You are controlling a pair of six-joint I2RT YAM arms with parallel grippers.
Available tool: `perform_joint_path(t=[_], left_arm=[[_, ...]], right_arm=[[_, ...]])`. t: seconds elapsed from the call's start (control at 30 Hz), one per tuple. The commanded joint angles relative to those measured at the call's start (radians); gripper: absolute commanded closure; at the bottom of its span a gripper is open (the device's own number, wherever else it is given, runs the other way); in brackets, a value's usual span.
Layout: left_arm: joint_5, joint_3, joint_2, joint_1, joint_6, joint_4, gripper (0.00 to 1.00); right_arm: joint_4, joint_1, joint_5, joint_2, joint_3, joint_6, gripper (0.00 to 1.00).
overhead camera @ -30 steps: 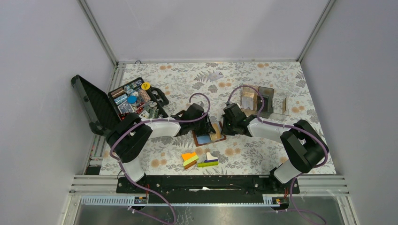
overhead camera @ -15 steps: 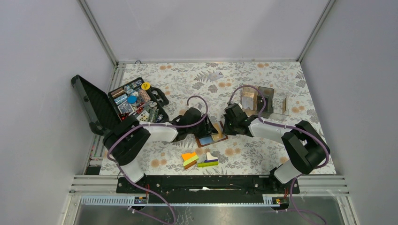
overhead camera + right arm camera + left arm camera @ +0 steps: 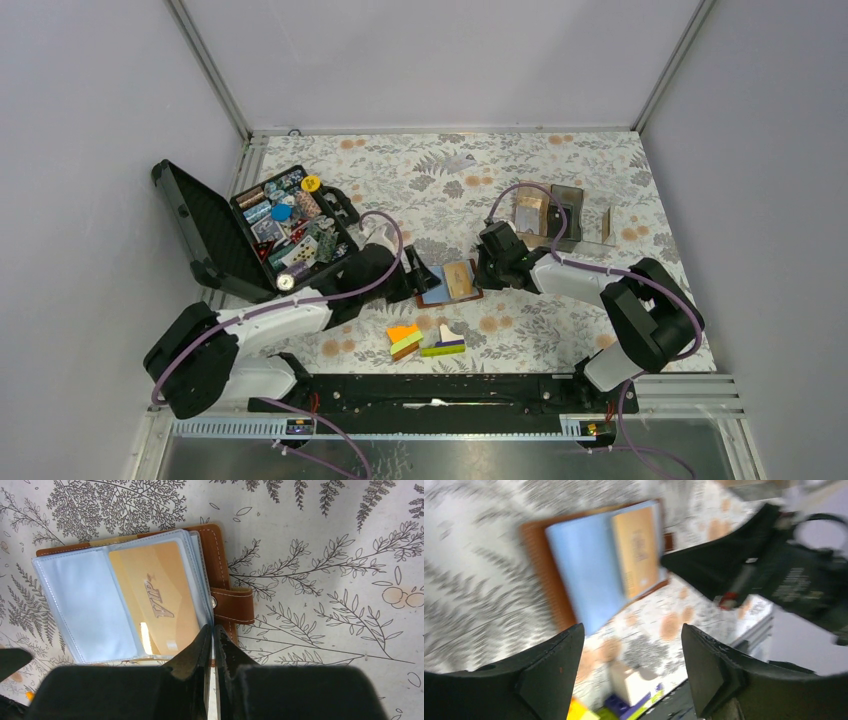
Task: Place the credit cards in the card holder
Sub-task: Insert the credit card into the card holder, then close the card holder at the center of the board.
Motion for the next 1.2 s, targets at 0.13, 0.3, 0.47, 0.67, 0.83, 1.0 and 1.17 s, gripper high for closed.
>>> perform_joint_path(t=[0.13, 0.3, 0.47, 0.67, 0.83, 1.0, 1.17], left_arm=[[0.019, -0.115, 0.037, 0.022, -0.101, 0.072, 0.26], [-0.006, -0.129, 0.064, 0.025, -0.102, 0.095, 0.25], [0.023, -0.14, 0.135, 0.033, -0.12, 0.2, 0.34], [-0.017, -0.132, 0.2, 0.039, -0.13, 0.262, 0.55], [-0.021, -0.132, 0.236, 0.039, -0.138, 0.333, 0.76], [-0.076, -0.058, 0.2, 0.042, -0.058, 0.184, 1.0], [-0.169, 0.092, 0.141, 0.042, 0.158, -0.209, 1.0]], right_arm=[[-0.019, 0.008, -0.01, -0.006, -0.026, 0.012, 0.9], [-0.021, 0.008, -0.01, -0.009, -0.028, 0.015, 0.9], [-0.019, 0.007, -0.035, -0.002, -0.025, 0.016, 0.91], [-0.021, 0.008, -0.033, -0.002, -0.025, 0.014, 0.9], [-0.022, 0.008, -0.045, -0.006, -0.022, 0.012, 0.91], [-0.051, 0.008, -0.062, -0.067, -0.008, 0.0, 0.81], [-0.065, 0.008, -0.041, -0.193, -0.024, -0.005, 0.56]])
